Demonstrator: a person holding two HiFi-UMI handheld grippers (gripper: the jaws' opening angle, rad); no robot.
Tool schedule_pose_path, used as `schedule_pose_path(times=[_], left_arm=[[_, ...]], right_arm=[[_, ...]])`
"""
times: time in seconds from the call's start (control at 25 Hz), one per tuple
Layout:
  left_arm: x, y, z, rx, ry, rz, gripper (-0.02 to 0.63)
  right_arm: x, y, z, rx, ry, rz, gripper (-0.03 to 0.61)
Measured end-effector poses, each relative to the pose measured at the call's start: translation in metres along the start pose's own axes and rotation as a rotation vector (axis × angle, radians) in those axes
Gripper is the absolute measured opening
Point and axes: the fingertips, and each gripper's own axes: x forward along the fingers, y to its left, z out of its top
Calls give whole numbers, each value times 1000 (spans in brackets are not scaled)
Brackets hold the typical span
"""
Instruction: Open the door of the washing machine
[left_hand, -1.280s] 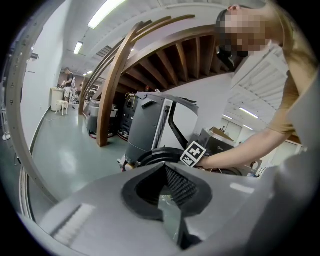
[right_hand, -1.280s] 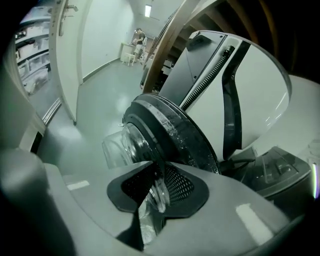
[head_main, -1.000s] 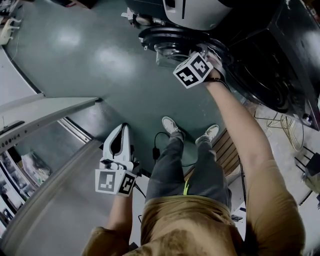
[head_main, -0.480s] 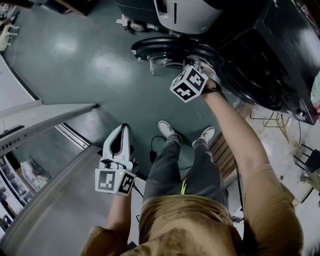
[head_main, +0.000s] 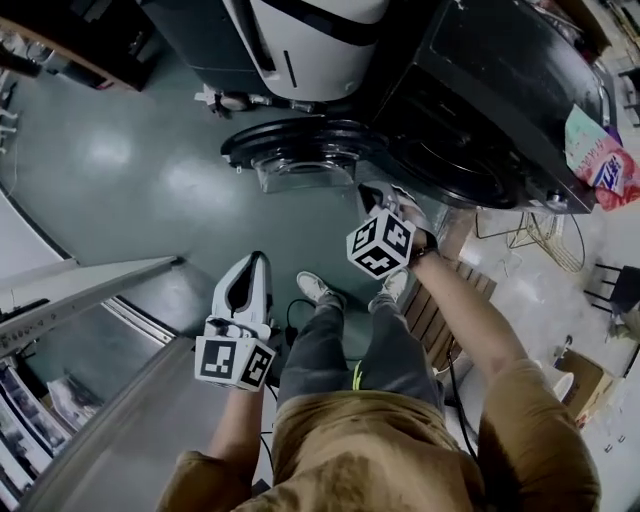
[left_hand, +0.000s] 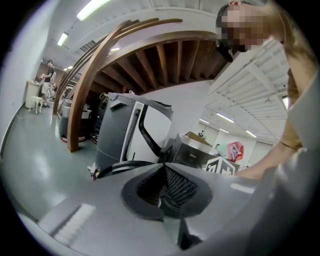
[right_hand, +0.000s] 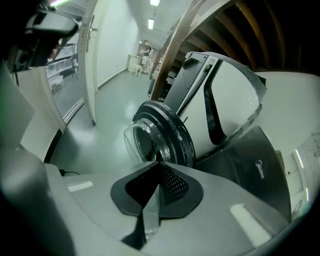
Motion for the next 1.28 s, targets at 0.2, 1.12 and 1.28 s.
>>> schedule_pose_path(times=[0.2, 1.12, 1.28], left_arm=[[23, -54, 6, 37, 4, -96, 60], [114, -327, 34, 252, -36, -337, 60], [122, -358, 46, 268, -69, -366, 60]], right_arm=[[-65, -12, -67, 101, 24, -23, 4], [-331, -138, -286, 488, -82, -384, 4], [-362, -151, -304, 494, -103, -436, 5]])
